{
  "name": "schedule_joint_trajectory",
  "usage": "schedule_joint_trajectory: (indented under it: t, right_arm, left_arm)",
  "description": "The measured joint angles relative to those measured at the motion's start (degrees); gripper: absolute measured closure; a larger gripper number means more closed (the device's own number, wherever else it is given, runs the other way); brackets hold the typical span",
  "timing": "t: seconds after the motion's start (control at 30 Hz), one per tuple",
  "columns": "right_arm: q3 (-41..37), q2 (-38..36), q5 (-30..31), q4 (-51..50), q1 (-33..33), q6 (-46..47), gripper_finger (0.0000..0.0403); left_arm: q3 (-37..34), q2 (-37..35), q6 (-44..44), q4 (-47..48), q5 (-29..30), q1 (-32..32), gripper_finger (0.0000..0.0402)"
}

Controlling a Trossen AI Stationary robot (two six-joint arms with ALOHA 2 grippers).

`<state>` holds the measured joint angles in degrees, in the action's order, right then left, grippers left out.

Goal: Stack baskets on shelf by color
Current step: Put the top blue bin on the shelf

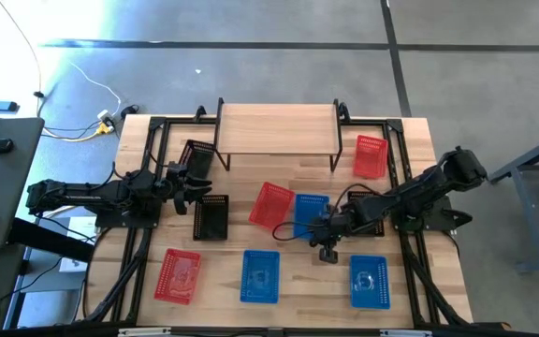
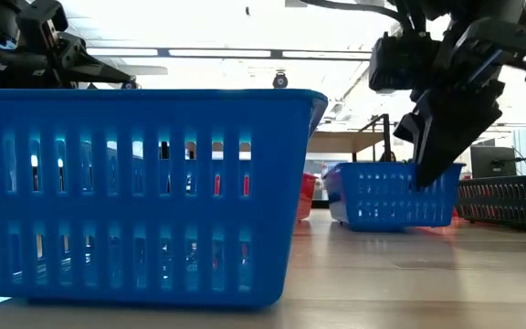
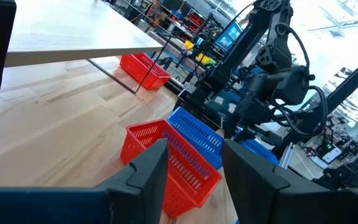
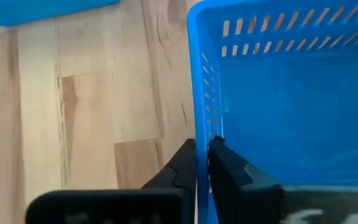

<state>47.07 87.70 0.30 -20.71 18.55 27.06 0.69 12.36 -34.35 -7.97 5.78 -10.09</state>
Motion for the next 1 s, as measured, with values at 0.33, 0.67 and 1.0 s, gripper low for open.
schedule_joint_trajectory:
  t: [0.33,0.67,1.0]
  right_arm:
    - [6.5,0.0,-2.6,-9.6,1.0,1.5,0.0401]
    - [15.5,0.0,-1.1,-16.7,2.1,2.9,0.0403]
    - [23.5,0.0,5.4,-21.6,1.1,0.5,0.0403]
  left_arm:
    - [0.0,0.0,0.0,0.0,1.2,0.0,0.0261]
    - [0.0,0.0,0.0,0.0,1.3,0.0,0.0261]
    - [0.0,0.0,0.0,0.0,1.3,0.0,0.0261]
